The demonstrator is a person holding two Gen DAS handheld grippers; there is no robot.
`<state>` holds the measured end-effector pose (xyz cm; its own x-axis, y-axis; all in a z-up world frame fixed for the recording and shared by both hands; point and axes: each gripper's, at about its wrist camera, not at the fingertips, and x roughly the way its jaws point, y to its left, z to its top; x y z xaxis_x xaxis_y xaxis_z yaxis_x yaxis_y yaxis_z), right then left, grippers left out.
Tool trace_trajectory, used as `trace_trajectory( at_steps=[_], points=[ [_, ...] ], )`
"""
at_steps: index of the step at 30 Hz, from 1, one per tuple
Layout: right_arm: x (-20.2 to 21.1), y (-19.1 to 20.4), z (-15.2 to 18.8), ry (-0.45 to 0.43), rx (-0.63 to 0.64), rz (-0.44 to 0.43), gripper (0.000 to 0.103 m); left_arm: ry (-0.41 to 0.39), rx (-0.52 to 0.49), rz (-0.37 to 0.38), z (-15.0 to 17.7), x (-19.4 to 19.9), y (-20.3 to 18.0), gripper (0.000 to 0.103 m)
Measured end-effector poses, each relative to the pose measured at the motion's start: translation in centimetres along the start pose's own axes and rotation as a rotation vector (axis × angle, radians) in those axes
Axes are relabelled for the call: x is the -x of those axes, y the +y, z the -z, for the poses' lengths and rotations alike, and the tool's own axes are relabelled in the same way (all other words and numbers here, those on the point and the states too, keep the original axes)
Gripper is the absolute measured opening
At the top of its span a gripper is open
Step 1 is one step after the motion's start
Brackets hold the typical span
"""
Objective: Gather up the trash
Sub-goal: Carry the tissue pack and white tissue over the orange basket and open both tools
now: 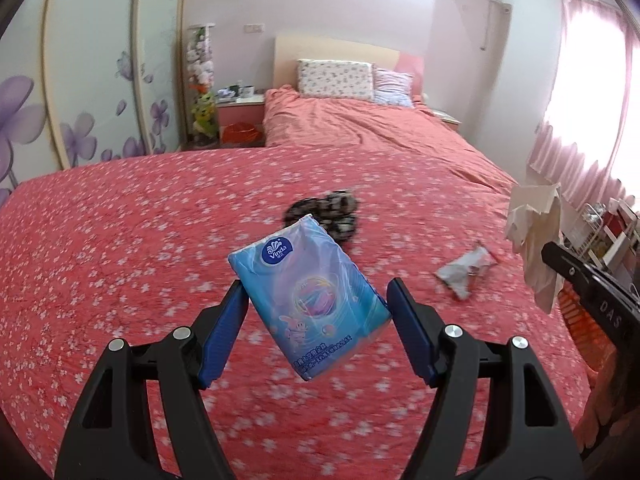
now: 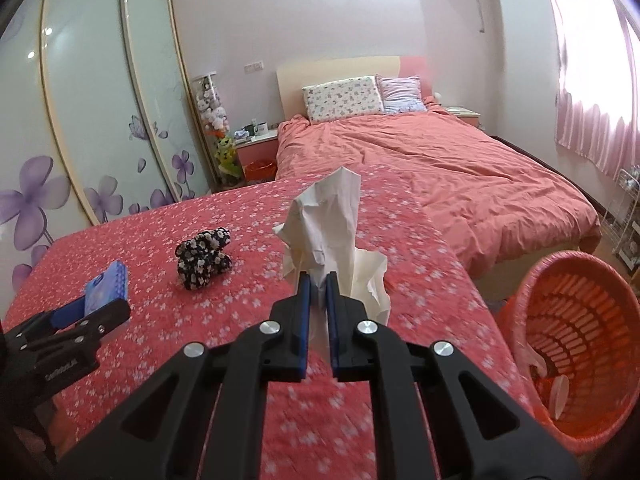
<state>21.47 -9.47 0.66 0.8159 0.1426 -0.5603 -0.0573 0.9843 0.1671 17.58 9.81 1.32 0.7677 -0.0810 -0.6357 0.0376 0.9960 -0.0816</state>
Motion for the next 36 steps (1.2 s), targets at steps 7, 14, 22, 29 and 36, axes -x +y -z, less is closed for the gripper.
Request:
trace_trajectory(
  at_steps=[7,14,22,29,36],
  points=[
    [3.1,-2.9,1.3,-0.021,-0.048,0.028,0.009,-0.022,-0.054,0.063,0.1,1.4,-3.7,0.071],
    [5.7,-5.2,2.5,-0.043,-0.082,0.051,0.009,-0.034,-0.099,0.117,0.4,2.3,-6.7,0.071],
    [7.7,-7.1,3.5,-0.060,-0.103,0.088,0.009,-0.036,-0.136,0.161,0.6,2.5,-9.1,0.071],
    [8.7,-9.6,4.1,-0.065,-0.135,0.122,0.009,-0.034,-0.163,0.206,1.2,2.4,-11.4,0.071],
    [9.8,-12.5,4.7,-0.082,-0.172,0.169,0.009,-0.023,-0.191,0.265,1.5,2.0,-14.3,0.071]
  ],
)
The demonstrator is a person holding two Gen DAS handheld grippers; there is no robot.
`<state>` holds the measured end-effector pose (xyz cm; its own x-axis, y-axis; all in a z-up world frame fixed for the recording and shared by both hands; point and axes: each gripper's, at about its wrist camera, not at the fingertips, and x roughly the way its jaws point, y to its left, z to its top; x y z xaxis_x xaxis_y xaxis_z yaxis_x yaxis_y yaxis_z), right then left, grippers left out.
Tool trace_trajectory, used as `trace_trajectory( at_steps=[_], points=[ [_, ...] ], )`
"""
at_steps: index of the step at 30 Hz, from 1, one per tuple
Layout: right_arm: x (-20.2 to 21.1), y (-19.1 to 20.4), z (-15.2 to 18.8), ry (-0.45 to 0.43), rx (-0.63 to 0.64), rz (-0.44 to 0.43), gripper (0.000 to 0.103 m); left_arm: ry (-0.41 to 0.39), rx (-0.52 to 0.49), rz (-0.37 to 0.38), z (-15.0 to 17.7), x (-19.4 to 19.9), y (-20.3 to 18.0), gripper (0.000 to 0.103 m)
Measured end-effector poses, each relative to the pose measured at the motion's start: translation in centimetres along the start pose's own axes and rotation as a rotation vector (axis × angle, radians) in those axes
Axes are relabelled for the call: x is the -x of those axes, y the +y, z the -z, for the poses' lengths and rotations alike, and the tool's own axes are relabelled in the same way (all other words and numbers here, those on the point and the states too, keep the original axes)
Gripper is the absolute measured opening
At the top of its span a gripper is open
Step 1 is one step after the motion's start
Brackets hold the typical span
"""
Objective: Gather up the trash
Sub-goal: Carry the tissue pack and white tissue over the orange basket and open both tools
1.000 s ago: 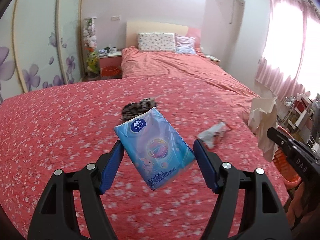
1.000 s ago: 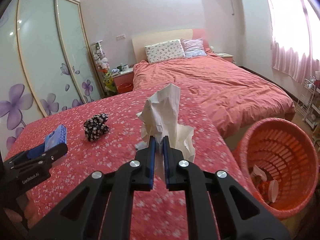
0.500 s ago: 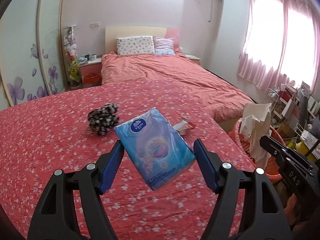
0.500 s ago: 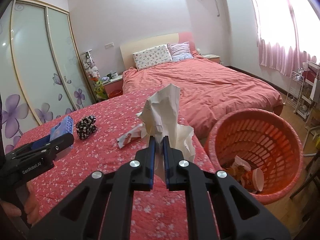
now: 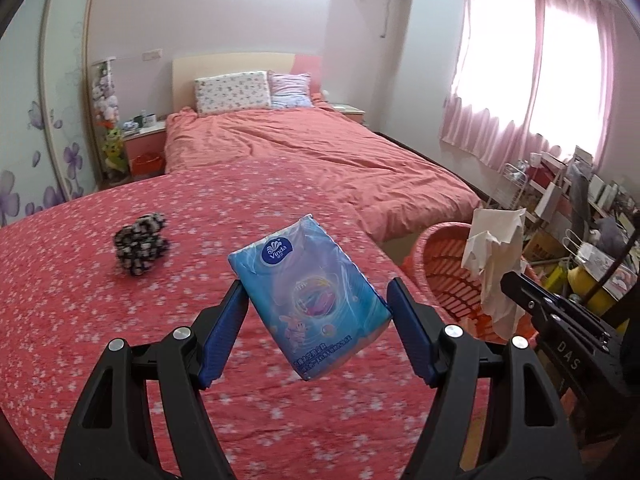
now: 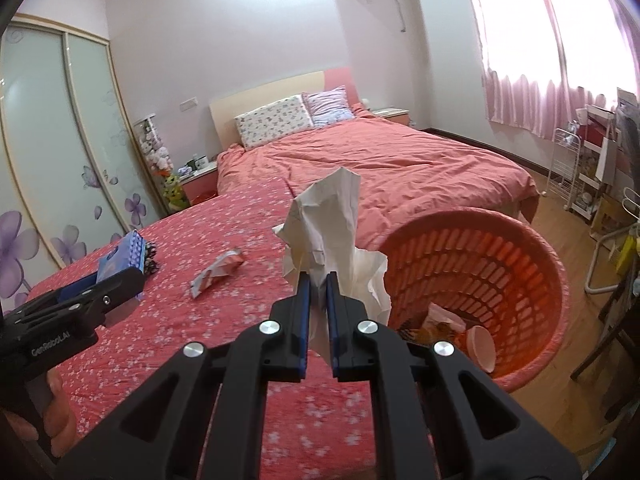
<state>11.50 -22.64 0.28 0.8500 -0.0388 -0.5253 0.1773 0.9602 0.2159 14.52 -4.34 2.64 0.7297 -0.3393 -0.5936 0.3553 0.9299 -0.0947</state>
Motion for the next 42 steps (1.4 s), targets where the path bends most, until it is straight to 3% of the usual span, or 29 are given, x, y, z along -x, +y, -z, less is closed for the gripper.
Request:
trace_trajectory(
  at_steps=[20,42],
  points=[
    [0.6,-6.1,0.5,-0.027,-0.103,0.075,0.009,0.016,-0.081,0.124,0.1,-2.5,-7.6,0.071],
    [-2.5,-14.2,0.5,-0.023,-0.208,0.133,0.009,0.080,-0.185,0.247,-0.1,-8.6,-15.2,0.071]
  ],
)
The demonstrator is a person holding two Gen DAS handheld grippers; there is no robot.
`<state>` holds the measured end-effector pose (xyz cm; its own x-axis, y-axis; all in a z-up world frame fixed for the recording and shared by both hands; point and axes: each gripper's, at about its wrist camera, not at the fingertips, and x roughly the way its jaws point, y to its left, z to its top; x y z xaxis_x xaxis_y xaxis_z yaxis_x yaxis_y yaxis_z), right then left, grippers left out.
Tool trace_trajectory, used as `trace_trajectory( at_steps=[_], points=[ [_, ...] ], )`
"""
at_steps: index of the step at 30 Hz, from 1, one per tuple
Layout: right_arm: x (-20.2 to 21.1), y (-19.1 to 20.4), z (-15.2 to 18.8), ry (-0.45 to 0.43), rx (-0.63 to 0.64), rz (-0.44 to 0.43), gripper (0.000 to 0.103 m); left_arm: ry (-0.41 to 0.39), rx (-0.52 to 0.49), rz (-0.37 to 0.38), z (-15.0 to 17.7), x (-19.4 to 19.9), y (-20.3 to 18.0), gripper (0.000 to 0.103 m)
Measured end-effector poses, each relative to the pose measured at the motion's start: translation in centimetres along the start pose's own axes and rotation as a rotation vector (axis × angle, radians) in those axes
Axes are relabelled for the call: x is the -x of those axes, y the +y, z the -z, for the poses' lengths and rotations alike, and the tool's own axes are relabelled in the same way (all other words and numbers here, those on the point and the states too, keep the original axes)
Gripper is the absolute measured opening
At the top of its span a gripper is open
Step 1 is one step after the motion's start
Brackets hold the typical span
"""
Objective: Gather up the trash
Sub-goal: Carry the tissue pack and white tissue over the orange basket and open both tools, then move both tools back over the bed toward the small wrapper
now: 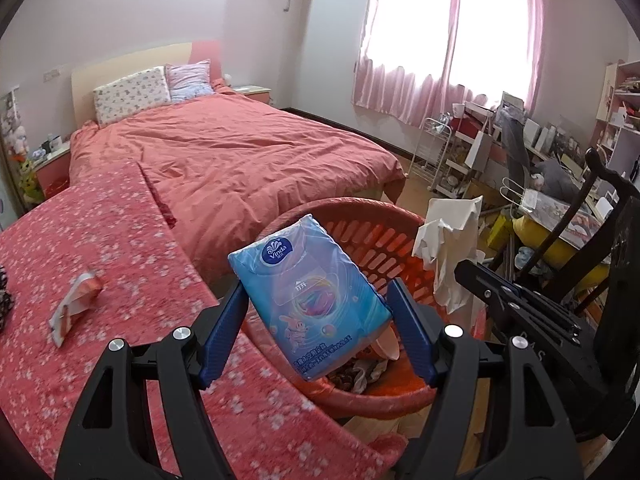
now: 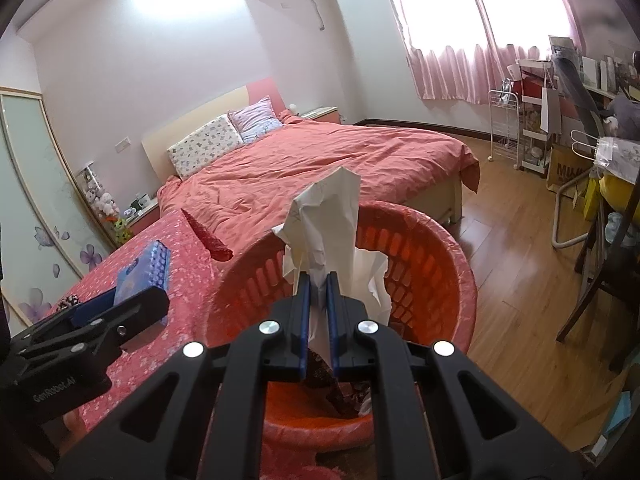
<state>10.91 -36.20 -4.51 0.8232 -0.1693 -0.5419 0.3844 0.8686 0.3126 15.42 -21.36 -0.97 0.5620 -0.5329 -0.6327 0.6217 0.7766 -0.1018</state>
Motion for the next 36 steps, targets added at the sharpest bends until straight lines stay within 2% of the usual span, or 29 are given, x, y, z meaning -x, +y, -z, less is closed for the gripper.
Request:
trace_trajectory(
  at_steps=[5,13,16,17,23,26,30,36],
  points=[
    [-0.7,-0.1,0.1,0.005,-0.010,-0.006,0.010,0.024,-0.012,0.014,-0.2,-1.5,-0.5,0.071],
    [-1.4,-0.2,-0.2,0.010,-0.028,-0.009,0.025,0.081,0.009,0.025,0.2,-3.3,-0.3,0.074],
    [-1.3,-0.4,-0.2,0.006,-0.027,0.007,0.029,0.087,0.020,0.007,0.2,-3.2,0.2,0.075],
    [-1.0,-0.2,-0.1,0.002,-0.024,0.015,0.033,0.086,0.027,-0.001,0.2,-3.1,0.5,0.075],
    [-0.4,0.7,-0.3,-0.016,0.001,0.033,0.047,0.072,0.069,-0.075,0.6,-1.3,3.6,0.076],
    [-0.1,1.7,-0.5,-0.020,0.022,0.029,0.050,0.058,0.088,-0.122,0.8,0.1,5.6,0.076],
    [0.4,4.0,-0.5,-0.025,0.053,0.006,0.059,0.036,0.113,-0.215,1.4,2.4,8.8,0.078],
    [0.0,8.6,0.3,0.007,0.124,-0.046,0.063,0.019,0.202,-0.392,2.8,5.8,15.5,0.079]
  ],
)
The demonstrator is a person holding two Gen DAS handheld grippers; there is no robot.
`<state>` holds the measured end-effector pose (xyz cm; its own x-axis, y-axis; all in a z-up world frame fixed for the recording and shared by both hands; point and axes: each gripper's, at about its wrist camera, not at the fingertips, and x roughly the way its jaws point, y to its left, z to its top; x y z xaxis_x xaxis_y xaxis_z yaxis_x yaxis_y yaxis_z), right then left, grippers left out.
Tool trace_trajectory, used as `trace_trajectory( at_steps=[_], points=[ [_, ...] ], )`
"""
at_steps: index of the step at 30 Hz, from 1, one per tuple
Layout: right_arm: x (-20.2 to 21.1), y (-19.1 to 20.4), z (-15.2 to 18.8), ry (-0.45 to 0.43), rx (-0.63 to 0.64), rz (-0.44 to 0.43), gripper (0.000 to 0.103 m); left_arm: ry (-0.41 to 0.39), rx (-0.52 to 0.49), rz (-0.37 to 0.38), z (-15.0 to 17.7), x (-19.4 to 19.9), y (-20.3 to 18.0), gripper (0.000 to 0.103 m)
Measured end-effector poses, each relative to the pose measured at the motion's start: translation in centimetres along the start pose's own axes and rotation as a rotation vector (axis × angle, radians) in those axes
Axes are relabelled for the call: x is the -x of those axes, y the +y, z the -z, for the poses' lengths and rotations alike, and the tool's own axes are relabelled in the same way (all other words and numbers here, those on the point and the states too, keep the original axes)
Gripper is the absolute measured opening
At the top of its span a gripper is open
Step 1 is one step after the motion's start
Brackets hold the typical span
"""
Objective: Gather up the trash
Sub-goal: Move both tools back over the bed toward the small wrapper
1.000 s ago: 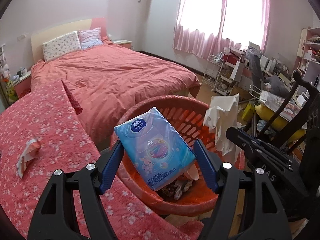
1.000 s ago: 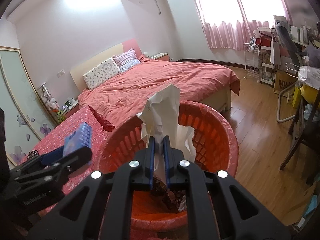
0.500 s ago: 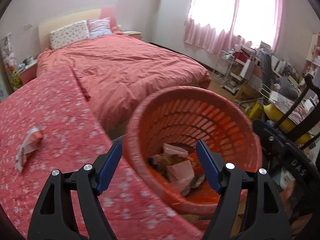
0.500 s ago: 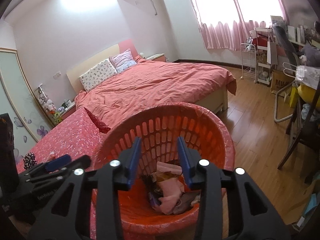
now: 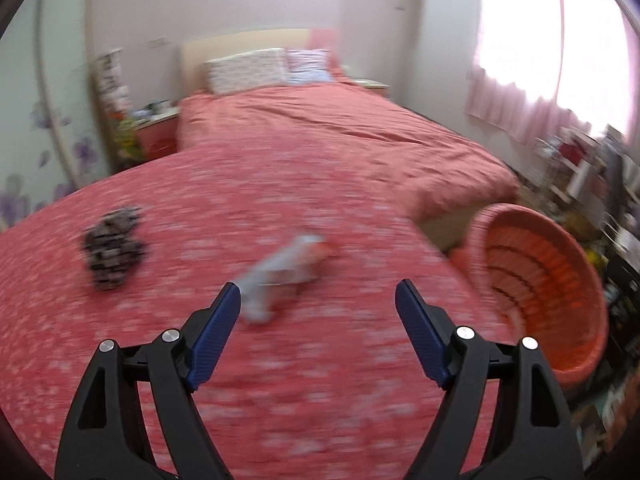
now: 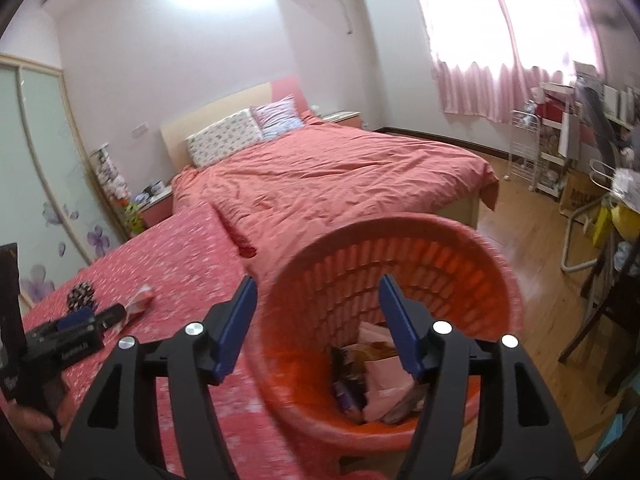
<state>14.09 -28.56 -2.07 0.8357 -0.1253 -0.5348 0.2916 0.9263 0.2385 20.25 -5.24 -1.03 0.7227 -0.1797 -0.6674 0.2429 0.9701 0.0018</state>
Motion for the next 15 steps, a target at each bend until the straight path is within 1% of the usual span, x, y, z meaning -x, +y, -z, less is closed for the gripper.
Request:
trace_trajectory(
  at_steps=[2,3,5,7,10,15],
  points=[
    [-0.5,2.1,0.3,0.016,0.033,-0.020,0.063,0.000,0.041,-0.058,-0.1,0.0,2.7,0.079],
    [-0.6,2.7,0.4,0.020,0.043,-0.026,0.064,-0.004,0.068,-0.101,-0.2,0.0,4.5,0.079],
    [-1.0,4.3,0.7,0.035,0.066,-0.042,0.064,-0.012,0.101,-0.160,-0.4,0.0,7.1,0.079],
    [-1.5,5.7,1.0,0.050,0.085,-0.057,0.064,-0.011,0.131,-0.205,-0.7,-0.3,9.3,0.079],
    [-2.2,7.4,1.4,0.072,0.107,-0.071,0.064,0.011,0.174,-0.245,-1.2,-1.5,12.2,0.079],
    [-2.6,9.4,1.7,0.087,0.136,-0.086,0.064,0.068,0.239,-0.254,-1.8,-3.5,15.1,0.079]
  ],
)
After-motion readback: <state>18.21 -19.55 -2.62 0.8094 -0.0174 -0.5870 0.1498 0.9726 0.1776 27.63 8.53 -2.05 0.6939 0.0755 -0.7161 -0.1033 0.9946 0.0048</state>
